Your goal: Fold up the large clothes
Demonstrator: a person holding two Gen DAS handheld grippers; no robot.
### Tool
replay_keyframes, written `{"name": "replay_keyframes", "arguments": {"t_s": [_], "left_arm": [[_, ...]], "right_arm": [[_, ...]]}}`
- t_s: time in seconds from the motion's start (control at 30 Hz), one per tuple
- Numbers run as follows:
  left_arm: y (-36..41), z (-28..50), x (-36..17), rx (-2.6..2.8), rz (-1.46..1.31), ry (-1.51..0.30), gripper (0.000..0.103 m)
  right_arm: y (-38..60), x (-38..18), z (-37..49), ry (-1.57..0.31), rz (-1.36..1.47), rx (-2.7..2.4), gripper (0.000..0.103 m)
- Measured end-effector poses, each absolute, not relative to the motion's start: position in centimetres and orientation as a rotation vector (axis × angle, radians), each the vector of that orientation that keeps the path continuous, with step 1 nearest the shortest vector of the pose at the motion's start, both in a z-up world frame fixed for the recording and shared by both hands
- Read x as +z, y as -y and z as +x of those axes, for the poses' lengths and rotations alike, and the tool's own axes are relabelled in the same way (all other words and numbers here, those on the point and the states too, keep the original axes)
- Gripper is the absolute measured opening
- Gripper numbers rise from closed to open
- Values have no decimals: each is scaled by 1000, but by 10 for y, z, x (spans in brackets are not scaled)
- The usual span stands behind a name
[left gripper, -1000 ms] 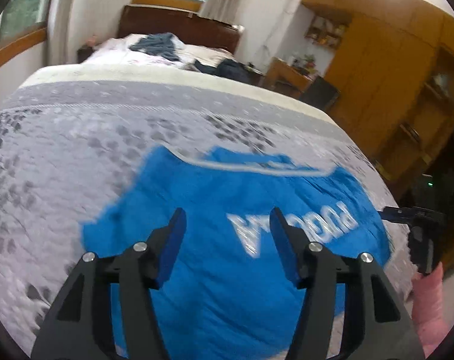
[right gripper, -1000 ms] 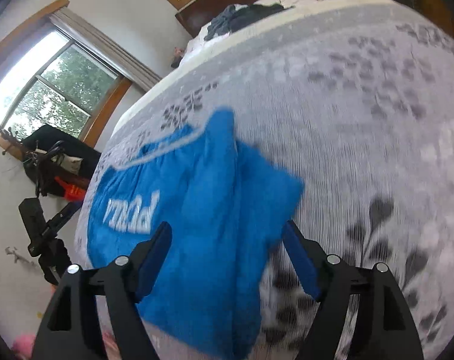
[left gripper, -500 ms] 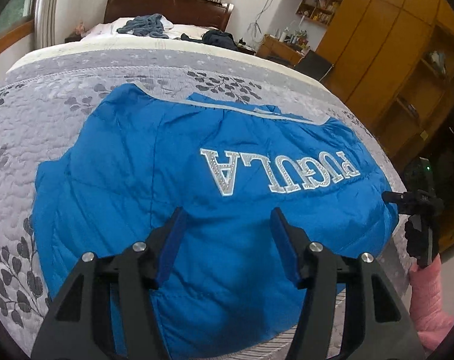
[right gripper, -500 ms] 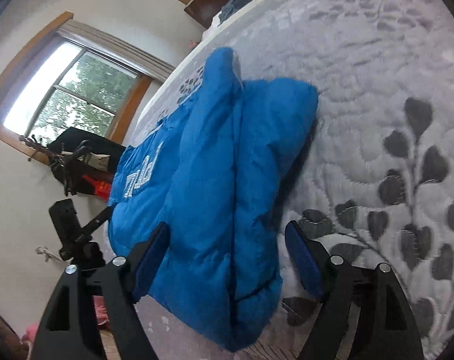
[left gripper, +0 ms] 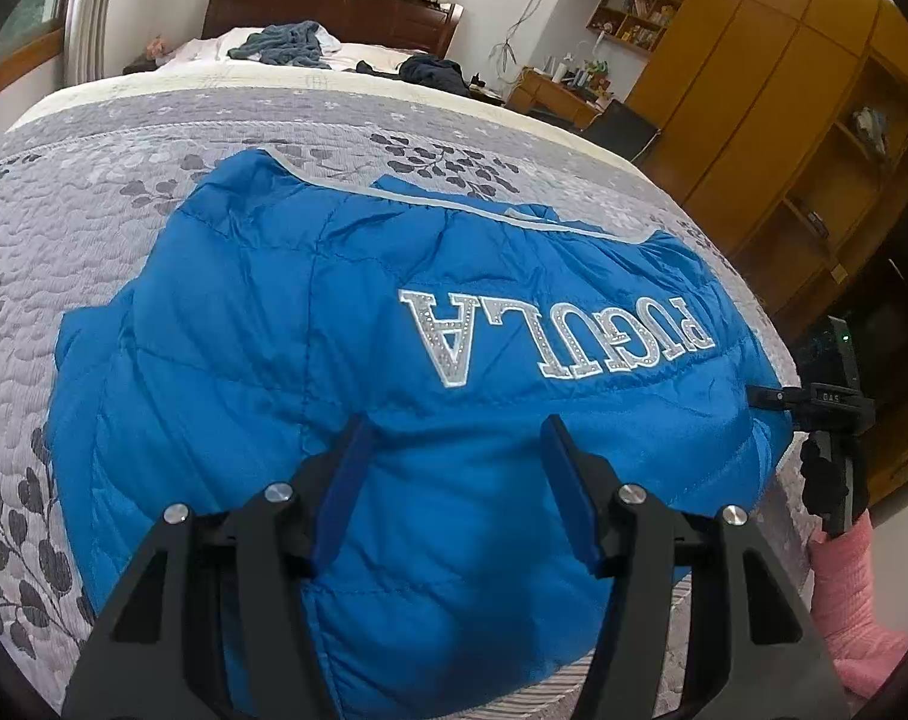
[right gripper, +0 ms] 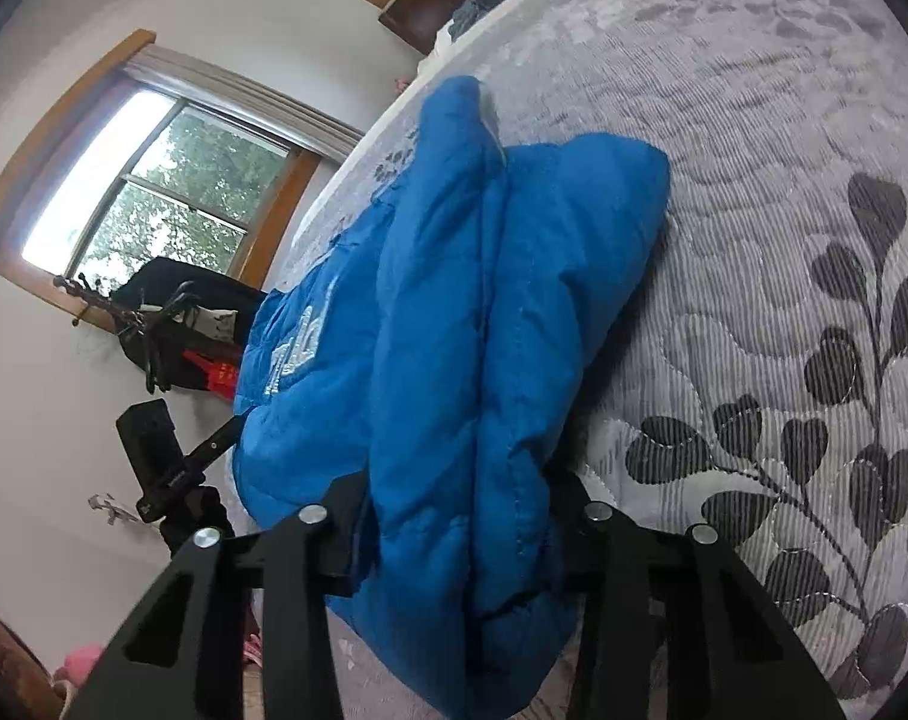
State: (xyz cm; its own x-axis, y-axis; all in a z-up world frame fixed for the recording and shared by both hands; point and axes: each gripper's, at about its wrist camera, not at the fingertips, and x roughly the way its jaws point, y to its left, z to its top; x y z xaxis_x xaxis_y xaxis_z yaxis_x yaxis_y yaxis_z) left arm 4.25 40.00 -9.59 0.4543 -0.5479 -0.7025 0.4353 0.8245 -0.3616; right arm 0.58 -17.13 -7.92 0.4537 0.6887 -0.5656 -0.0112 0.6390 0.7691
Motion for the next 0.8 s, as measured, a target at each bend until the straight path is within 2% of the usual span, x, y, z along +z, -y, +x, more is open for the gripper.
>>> {"name": "replay_keyframes", "arguments": {"t_s": [0.2,0.3,0.37,0.6,0.8], "left_arm": [[-397,40,-98,-606,-111,-899,58],[-398,40,-98,-608,-114,-894,59],[-399,40,-97,-611,-118,-892,60],[-405,40,-95,-636,-155,-884,62],[-429,33,-79,-667,-231,-860,62]], "right_arm": [[174,-81,1,-1002,809,477,42],[168,-64,0,-991,787,446,37],[163,-42,1,-968,761,436,34],[101,53,16,-910,508,446,33],[20,102,32,-926,276,477,33]]}}
